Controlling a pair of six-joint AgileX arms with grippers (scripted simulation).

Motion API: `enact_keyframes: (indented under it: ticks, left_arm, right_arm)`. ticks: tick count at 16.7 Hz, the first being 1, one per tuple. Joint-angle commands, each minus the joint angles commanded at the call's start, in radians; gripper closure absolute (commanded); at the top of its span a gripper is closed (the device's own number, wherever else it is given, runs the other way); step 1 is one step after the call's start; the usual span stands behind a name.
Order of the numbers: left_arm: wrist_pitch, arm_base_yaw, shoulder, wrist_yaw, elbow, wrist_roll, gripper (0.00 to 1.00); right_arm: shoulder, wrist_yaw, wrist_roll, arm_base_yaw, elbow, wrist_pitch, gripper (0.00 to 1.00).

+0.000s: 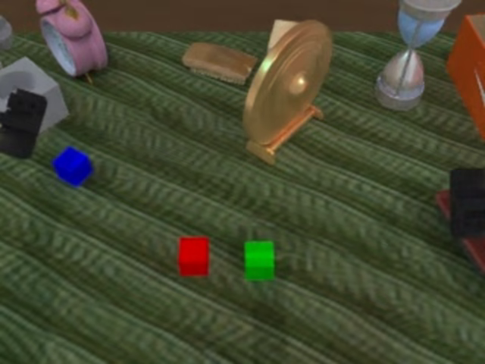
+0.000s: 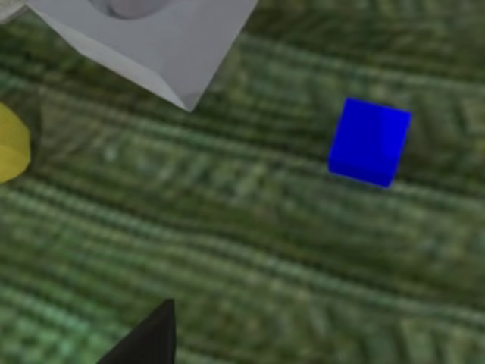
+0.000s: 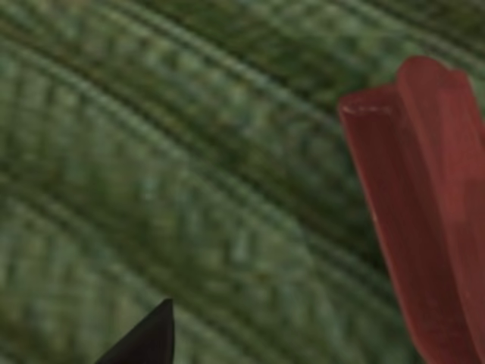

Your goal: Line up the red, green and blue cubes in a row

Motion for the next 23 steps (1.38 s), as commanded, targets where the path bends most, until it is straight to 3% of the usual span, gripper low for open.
enact_keyframes:
  ticks: [6, 11, 15, 23]
  left_arm:
    - [-0.304, -0.023, 0.546, -0.002, 0.454, 0.12, 0.0]
    - [-0.459, -0.035, 0.849, 0.003, 0.731, 0.183, 0.0]
    - [-0.502, -0.038, 0.927, 0.006, 0.812, 0.201, 0.0]
    - [-0.427, -0.037, 0.948, 0.006, 0.755, 0.204, 0.0]
  right_arm:
    - [-0.593, -0.051, -0.192, -0.199, -0.499, 0.32, 0.0]
    - [-0.941, -0.115, -0.267, -0.31, -0.723, 0.577, 0.0]
    - [-1.034, -0.14, -0.281, -0.343, -0.774, 0.665, 0.0]
    - [-1.034, -0.14, -0.281, -0.343, -0.774, 0.665, 0.0]
